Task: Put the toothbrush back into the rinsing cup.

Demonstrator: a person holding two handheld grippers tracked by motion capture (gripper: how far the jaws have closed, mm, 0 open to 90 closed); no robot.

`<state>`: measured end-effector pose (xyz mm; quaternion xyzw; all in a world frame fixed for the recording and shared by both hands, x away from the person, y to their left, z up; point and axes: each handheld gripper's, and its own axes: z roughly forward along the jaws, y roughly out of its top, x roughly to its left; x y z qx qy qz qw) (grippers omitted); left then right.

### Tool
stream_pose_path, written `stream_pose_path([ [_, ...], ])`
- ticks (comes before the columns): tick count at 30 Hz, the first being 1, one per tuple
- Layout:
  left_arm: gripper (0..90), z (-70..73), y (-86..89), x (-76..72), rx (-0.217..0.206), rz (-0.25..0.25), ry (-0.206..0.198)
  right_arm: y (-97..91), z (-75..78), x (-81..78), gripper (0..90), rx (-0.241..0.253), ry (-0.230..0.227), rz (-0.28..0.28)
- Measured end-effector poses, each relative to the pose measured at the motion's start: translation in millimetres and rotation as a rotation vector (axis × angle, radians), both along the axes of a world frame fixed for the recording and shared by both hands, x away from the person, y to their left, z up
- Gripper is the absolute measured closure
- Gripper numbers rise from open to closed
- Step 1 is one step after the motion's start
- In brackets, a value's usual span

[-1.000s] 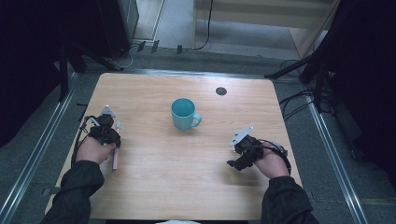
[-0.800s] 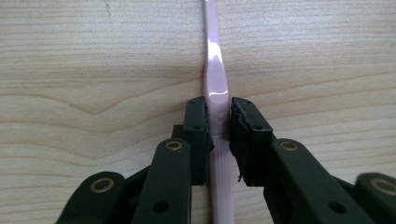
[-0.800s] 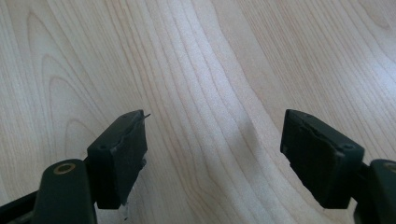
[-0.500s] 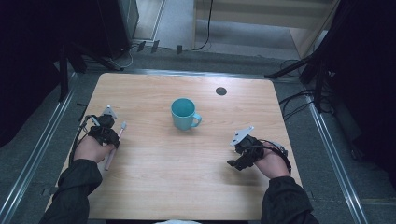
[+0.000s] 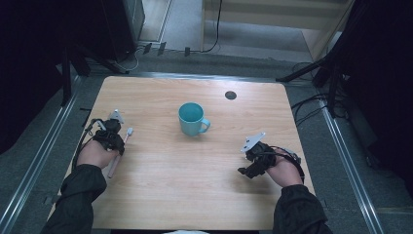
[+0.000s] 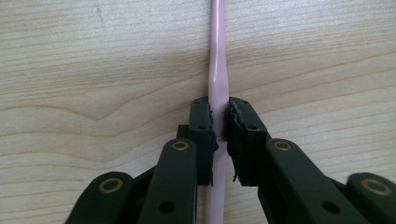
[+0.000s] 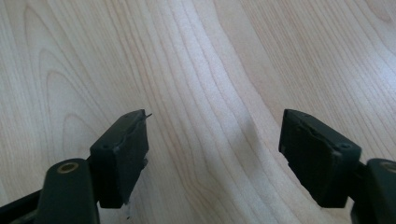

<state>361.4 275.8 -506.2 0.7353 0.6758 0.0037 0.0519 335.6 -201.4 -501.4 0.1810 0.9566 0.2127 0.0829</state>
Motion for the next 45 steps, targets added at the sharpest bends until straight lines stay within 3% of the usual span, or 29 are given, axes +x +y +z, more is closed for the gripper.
stream_pose_path([
  [13, 84.1, 0.3, -2.4, 0.4, 0.016, -0.02, 0.002, -1.7, 1.4, 0.2, 24.9, 0.015, -0.004, -0.004],
  [20, 84.2, 0.2, -0.9, 1.3, -0.012, -0.003, 0.001, -1.3, 1.3, 0.5, 24.9, 0.018, -0.001, -0.006],
  [24, 84.1, 2.1, -3.5, 1.2, -0.03, -0.02, 0.002, -1.6, 1.3, 0.6, 24.9, 0.019, 0.0, -0.003],
  [26, 84.1, 8.0, -3.9, 1.2, -0.039, -0.046, -0.012, -1.8, 1.1, 0.6, 24.9, 0.02, 0.002, -0.006],
  [28, 84.1, 10.3, -3.8, 0.9, -0.05, -0.041, -0.02, -1.8, 0.9, 0.8, 24.9, 0.019, 0.001, -0.003],
  [32, 84.1, 21.6, -0.6, -1.7, -0.109, -0.022, -0.075, -0.9, -0.3, 0.8, 24.8, 0.02, 0.013, -0.008],
  [34, 84.1, 32.6, 0.8, -5.6, -0.152, -0.033, -0.133, -1.2, 0.0, 0.7, 24.8, 0.026, 0.011, -0.01],
  [35, 84.1, 32.6, 0.8, -5.6, -0.152, -0.033, -0.133, -1.2, 0.0, 0.7, 24.8, 0.026, 0.011, -0.01],
  [36, 84.1, 38.5, 3.4, -7.3, -0.194, -0.035, -0.161, -1.4, 0.4, 0.4, 24.8, 0.028, 0.008, -0.01],
  [40, 84.1, 45.8, 3.8, -11.0, -0.19, -0.049, -0.212, -1.6, 0.5, 0.5, 24.8, 0.028, 0.008, -0.011],
  [42, 84.1, 52.6, 3.3, -14.7, -0.22, -0.061, -0.276, -1.0, 0.5, 0.7, 24.8, 0.027, 0.009, -0.012],
  [45, 84.1, 58.2, 1.4, -17.4, -0.268, -0.075, -0.323, -0.5, 1.2, 0.3, 24.8, 0.031, 0.006, -0.014],
])
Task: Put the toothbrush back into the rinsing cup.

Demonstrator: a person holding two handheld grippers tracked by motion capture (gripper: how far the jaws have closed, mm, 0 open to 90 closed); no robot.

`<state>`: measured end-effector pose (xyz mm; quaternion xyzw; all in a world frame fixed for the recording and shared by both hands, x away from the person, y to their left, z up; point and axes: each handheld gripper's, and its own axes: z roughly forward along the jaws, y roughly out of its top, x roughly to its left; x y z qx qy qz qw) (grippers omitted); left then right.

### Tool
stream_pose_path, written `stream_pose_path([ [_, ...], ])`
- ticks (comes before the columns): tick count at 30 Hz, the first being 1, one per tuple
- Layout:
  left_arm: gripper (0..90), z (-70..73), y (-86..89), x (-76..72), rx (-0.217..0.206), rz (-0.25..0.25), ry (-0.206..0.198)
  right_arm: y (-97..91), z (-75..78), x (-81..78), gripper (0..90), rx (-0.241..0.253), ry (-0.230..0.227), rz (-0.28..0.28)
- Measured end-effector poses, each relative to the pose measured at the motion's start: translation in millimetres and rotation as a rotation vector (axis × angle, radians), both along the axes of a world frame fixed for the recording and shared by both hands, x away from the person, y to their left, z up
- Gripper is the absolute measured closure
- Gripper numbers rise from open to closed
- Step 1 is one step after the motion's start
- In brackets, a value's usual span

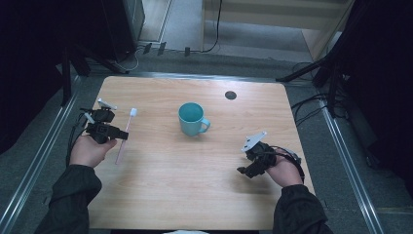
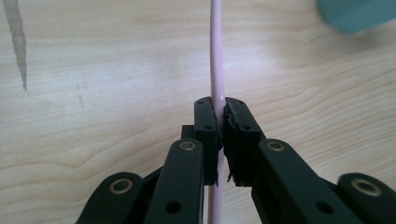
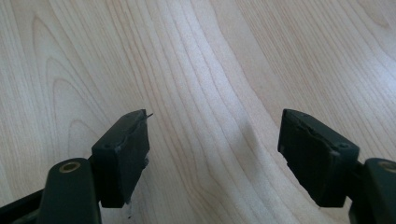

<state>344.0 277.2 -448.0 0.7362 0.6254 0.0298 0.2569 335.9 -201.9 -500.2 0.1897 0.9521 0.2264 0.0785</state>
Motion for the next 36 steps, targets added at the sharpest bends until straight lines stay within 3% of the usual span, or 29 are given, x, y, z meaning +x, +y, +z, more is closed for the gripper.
stream_pose_path([
  [3, 84.1, 2.9, -2.4, -1.7, -0.051, -0.032, -0.05, -0.1, 0.4, -0.3, 24.8, 0.0, -0.003, -0.002],
  [6, 84.1, 4.7, -4.9, -3.0, -0.074, -0.035, -0.078, -0.9, 0.6, 0.0, 24.8, 0.004, 0.0, 0.0],
  [7, 84.1, 7.2, -7.6, -4.5, -0.082, -0.03, -0.119, -1.5, 0.4, 0.6, 24.8, 0.004, -0.001, -0.01],
  [10, 84.2, 9.3, -9.1, -5.9, -0.088, -0.03, -0.145, -1.9, 0.7, 1.4, 24.8, 0.008, 0.002, -0.015],
  [13, 84.2, 12.4, -16.1, -10.4, -0.074, -0.029, -0.225, -1.4, 2.8, 1.5, 24.8, 0.014, -0.015, -0.015],
  [18, 84.2, 16.1, -25.5, -13.2, -0.068, -0.033, -0.289, -0.1, 6.4, 1.9, 24.8, 0.038, -0.04, -0.018],
  [20, 84.2, 16.1, -27.9, -13.3, -0.067, -0.035, -0.297, 0.1, 6.1, 2.1, 24.8, 0.037, -0.041, -0.015],
  [23, 84.2, 17.5, -31.8, -15.7, -0.067, -0.044, -0.341, 0.2, 6.1, 3.2, 24.8, 0.039, -0.034, -0.017],
  [25, 84.2, 18.0, -33.1, -16.2, -0.101, -0.049, -0.356, 0.3, 6.8, 3.6, 24.8, 0.047, -0.035, -0.02],
  [26, 84.2, 17.8, -35.0, -16.1, -0.093, -0.055, -0.368, 0.8, 7.0, 3.9, 24.8, 0.05, -0.037, -0.017],
  [30, 84.2, 18.0, -39.6, -10.8, -0.085, -0.046, -0.375, 6.9, 7.2, 3.2, 24.4, 0.08, -0.027, -0.003],
  [35, 84.1, 20.2, -43.2, -6.5, -0.101, -0.044, -0.382, 9.9, 6.7, 3.5, 24.4, 0.075, -0.023, 0.006],
  [36, 84.1, 22.6, -44.7, -6.1, -0.108, -0.027, -0.405, 8.6, 6.8, 4.3, 24.4, 0.074, -0.025, 0.001],
])
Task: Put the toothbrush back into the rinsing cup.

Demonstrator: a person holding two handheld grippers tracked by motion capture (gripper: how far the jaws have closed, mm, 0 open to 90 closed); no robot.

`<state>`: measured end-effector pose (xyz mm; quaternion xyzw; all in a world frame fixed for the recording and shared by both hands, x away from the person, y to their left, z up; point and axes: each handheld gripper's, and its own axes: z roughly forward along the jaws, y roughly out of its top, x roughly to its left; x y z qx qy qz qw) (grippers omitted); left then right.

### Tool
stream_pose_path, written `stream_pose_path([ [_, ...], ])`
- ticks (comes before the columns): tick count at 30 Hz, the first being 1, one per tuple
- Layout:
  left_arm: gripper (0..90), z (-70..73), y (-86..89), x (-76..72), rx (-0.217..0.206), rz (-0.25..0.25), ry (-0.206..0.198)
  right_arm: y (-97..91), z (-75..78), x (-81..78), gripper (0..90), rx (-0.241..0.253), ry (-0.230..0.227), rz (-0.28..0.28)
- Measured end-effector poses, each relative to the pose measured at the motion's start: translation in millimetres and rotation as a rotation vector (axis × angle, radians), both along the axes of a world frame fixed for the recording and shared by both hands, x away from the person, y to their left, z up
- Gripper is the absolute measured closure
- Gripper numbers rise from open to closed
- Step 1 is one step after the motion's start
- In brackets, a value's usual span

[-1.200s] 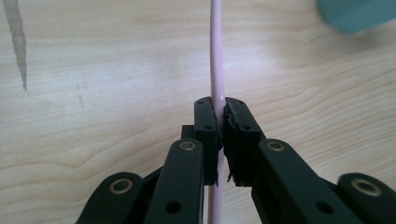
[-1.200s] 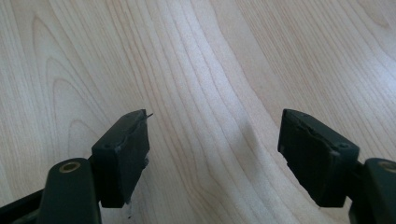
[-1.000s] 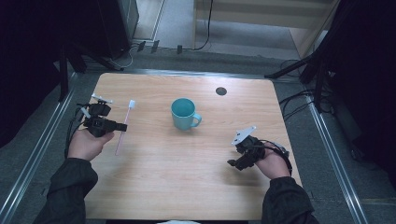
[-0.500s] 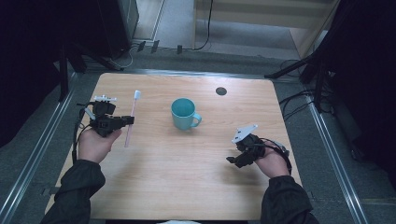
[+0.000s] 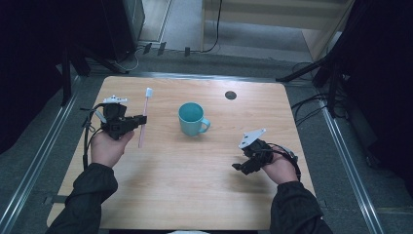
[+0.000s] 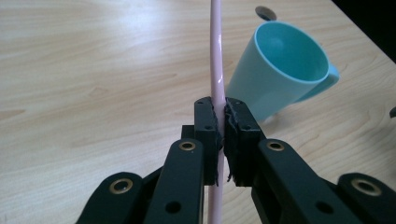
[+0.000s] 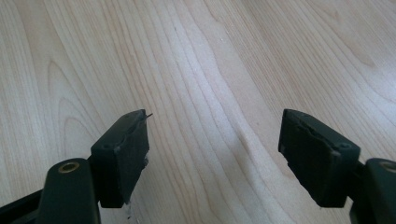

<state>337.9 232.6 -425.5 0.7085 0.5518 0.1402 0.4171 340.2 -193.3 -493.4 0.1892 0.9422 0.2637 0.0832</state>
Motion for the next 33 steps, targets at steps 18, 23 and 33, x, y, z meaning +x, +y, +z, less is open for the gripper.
stream_pose_path([
  [18, 84.2, 25.8, -37.8, 20.4, -0.018, -0.016, -0.156, -3.0, -0.7, 2.4, 25.2, 0.016, 0.017, -0.001],
  [23, 84.2, 36.6, -51.6, 28.3, -0.019, -0.035, -0.183, -3.8, -1.0, 2.9, 25.1, 0.015, 0.024, -0.004],
  [33, 84.2, 40.4, -70.8, 49.0, -0.032, -0.065, -0.198, -7.2, -1.2, 3.4, 25.2, 0.014, 0.027, -0.022],
])
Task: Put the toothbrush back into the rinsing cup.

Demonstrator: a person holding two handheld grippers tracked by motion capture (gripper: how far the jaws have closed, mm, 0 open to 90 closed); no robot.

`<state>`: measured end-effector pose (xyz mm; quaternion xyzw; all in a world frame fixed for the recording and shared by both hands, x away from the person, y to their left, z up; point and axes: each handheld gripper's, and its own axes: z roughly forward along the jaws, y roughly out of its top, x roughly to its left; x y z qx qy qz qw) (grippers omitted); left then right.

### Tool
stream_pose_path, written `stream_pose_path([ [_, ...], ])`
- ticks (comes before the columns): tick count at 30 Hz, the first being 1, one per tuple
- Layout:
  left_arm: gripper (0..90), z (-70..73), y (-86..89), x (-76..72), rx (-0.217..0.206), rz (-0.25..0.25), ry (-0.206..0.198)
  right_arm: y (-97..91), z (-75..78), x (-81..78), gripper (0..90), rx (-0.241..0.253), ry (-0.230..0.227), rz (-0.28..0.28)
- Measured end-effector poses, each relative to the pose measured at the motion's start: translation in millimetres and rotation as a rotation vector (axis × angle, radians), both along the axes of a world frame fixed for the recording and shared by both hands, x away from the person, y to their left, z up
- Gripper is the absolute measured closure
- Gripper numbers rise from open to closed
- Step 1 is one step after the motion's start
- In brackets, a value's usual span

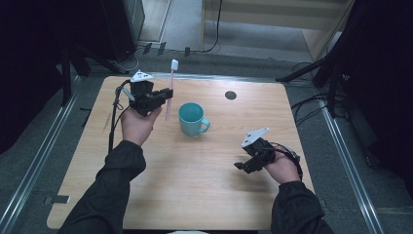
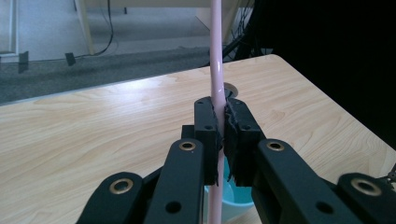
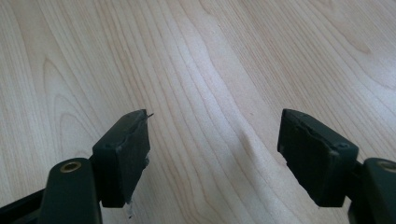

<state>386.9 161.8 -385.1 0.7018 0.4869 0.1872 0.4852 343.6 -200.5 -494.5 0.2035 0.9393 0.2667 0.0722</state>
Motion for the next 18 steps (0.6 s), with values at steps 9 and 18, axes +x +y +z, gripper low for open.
stream_pose_path([
  [9, 84.2, 10.5, -20.6, 19.0, -0.019, -0.028, -0.007, -6.2, 0.6, -3.0, 25.1, 0.001, 0.0, -0.017],
  [18, 84.2, 6.7, -45.8, 34.2, -0.017, -0.054, -0.014, -13.6, -1.0, -7.8, 25.1, 0.002, 0.003, -0.034],
])
